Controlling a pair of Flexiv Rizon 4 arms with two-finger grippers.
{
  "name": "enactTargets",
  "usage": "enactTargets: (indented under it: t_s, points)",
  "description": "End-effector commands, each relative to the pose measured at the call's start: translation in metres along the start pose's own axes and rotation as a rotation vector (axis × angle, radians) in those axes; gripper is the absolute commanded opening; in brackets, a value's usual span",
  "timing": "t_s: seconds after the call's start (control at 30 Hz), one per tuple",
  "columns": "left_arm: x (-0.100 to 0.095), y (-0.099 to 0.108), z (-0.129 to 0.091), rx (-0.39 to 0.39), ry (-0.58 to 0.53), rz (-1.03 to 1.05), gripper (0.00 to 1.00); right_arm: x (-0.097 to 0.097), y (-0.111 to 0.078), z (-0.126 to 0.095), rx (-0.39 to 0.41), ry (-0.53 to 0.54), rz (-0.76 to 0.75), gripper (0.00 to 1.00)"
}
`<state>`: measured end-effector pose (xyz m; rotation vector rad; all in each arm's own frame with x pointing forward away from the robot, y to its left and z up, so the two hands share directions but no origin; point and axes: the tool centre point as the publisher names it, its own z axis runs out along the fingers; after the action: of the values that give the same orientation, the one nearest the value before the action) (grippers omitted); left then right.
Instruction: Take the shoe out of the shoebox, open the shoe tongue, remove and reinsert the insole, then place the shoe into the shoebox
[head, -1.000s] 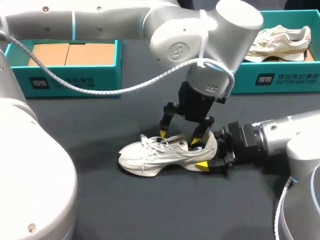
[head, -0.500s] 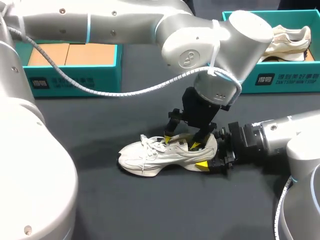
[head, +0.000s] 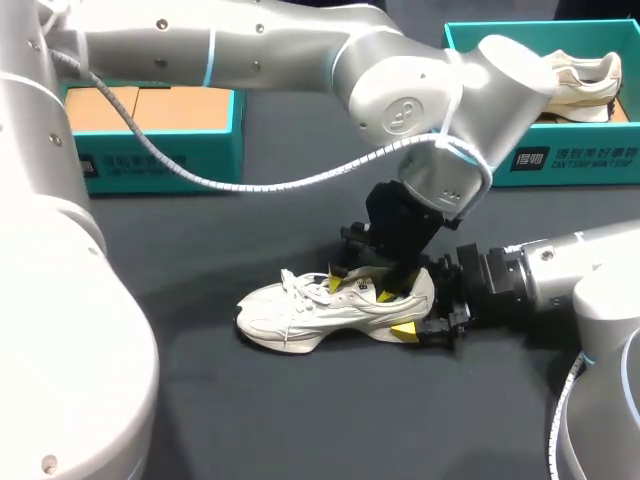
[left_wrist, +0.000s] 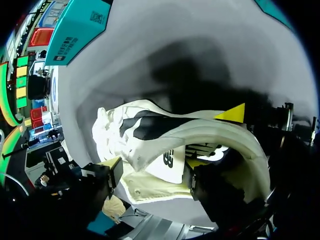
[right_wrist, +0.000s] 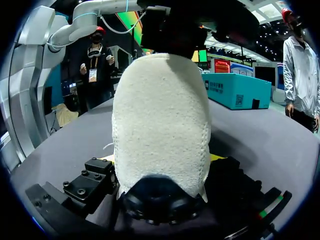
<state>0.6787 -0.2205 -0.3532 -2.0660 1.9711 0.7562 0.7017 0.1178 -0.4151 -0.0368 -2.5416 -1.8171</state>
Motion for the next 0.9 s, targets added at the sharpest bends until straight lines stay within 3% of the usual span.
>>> enactTargets:
  t_s: [0.03,0.23,0.67,0.9]
  points:
    - [0.000,0.003,0.002,-0.003,-0.025,-0.001,0.70,0.001,0.000,0.001,0.006,-0.001,0.001,0.00]
    - [-0.010,0.004,0.004,-0.007,-0.047,-0.003,0.59,0.001,0.000,0.001,0.006,-0.001,0.001,0.00]
    - [-0.030,0.001,-0.005,-0.037,0.008,0.045,0.62,0.001,0.000,0.001,0.006,-0.001,0.001,0.00]
    - [-0.029,0.000,-0.007,-0.086,0.016,0.107,0.49,0.001,0.000,0.001,0.006,-0.001,0.001,0.00]
